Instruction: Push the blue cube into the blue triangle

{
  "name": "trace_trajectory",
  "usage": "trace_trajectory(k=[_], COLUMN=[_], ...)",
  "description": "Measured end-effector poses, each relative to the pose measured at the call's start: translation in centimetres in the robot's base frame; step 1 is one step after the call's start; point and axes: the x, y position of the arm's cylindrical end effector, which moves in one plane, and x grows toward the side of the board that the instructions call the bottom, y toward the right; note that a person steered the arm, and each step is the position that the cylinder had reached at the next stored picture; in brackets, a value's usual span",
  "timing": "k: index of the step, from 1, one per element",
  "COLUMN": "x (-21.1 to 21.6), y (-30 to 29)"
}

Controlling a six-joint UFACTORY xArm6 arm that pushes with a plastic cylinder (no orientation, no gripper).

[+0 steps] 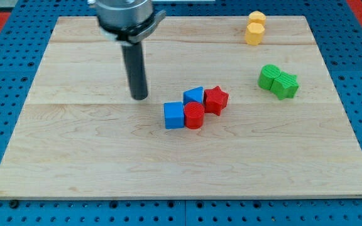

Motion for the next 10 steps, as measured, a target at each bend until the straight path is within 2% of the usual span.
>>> trace_trajectory(k=[3,4,5,7,8,9,10], x=[9.0,10.3,8.9,1.9,0.3,0.5,-0.3], y=[0.9,3.3,4.4,7.8,8.3,8.1,10.9])
